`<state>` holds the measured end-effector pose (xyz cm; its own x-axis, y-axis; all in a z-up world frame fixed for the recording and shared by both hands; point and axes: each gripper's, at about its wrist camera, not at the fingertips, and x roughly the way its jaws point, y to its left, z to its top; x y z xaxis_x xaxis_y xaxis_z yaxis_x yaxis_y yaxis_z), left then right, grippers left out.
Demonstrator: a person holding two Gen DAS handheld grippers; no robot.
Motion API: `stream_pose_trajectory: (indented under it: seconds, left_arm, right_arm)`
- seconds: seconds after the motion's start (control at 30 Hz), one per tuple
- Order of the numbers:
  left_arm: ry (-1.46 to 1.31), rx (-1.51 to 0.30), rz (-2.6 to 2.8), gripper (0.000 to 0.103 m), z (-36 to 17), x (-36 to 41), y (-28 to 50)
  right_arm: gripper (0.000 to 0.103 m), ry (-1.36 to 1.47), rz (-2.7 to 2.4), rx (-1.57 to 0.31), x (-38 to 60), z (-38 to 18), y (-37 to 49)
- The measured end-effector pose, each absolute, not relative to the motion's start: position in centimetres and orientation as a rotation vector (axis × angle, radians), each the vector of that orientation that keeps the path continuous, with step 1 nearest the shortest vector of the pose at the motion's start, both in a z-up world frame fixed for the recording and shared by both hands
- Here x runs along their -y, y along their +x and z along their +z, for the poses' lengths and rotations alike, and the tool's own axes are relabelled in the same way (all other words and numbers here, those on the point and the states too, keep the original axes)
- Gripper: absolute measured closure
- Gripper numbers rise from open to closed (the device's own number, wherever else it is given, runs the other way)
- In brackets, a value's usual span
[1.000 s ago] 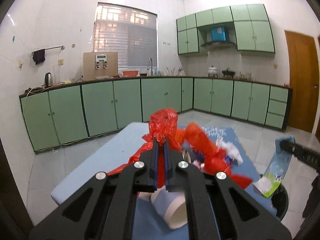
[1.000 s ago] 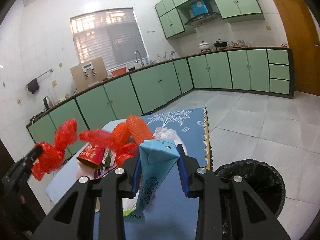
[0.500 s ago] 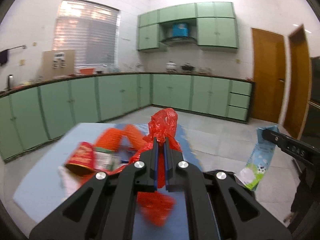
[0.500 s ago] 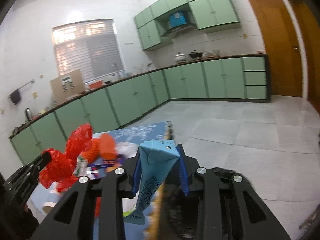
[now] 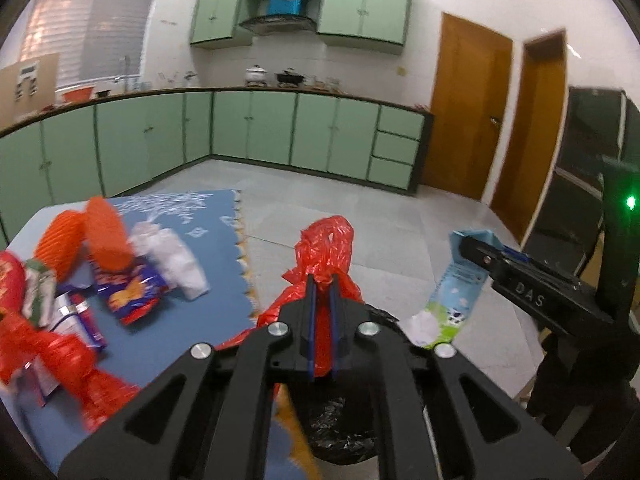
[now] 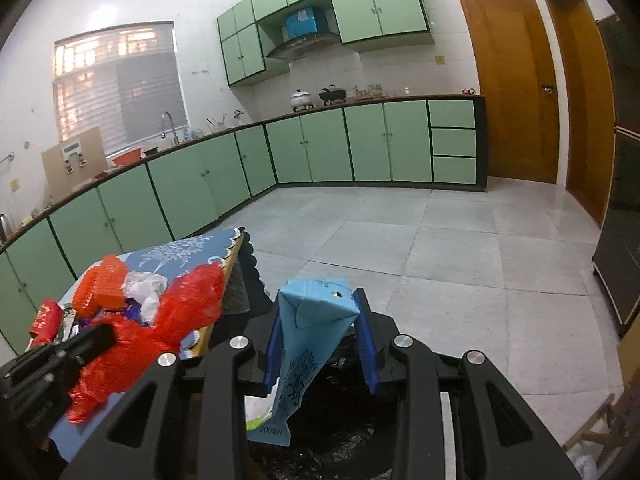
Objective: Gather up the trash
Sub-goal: 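Drop the red mesh bag and blue carton into the black bin with both grippers, then grasp the red plastic bag with the right gripper while the left gripper grasps the white paper cup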
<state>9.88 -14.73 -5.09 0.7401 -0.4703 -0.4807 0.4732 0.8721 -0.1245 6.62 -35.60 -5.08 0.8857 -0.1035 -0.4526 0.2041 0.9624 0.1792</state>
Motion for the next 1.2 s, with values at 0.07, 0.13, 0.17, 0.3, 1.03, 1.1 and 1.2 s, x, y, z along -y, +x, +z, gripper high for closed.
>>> stream_pose_trajectory:
  seconds: [0.07, 0.13, 0.17, 0.3, 1.03, 1.1, 1.2]
  left_arm:
    - [0.018, -0.529, -0.524, 0.067, -5.7, 16.0, 10.3]
    - [0.026, -0.526, -0.541, 0.052, -6.1, 17.2, 10.9]
    - [0.034, -0.529, -0.549, 0.052, -6.1, 17.6, 11.0]
    - [0.02, -0.541, -0.543, 0.052, -5.7, 17.9, 12.3]
    - [0.054, -0.348, 0.057, 0.023, -0.8, -1.7, 2.3]
    - [0.037, -0.376, 0.103, 0.023, -1.0, -3.3, 2.1]
    - [0.043, -0.414, 0.139, 0.023, -1.7, -5.0, 1.8]
  right_arm:
    - [0.069, 0.226, -0.171, -0.464, 36.2, -5.5, 7.1]
    - [0.068, 0.243, -0.166, -0.475, 37.0, -5.9, 7.6]
    - [0.065, 0.259, -0.167, -0.486, 37.5, -6.3, 7.9]
    - [0.055, 0.302, -0.175, -0.506, 38.7, -6.9, 7.9]
    - [0.019, 0.281, 0.12, -0.377, 22.7, -4.0, 4.6]
    - [0.019, 0.271, 0.169, -0.407, 20.6, -4.7, 5.1]
    - [0.019, 0.237, 0.228, -0.446, 17.7, -5.9, 5.5]
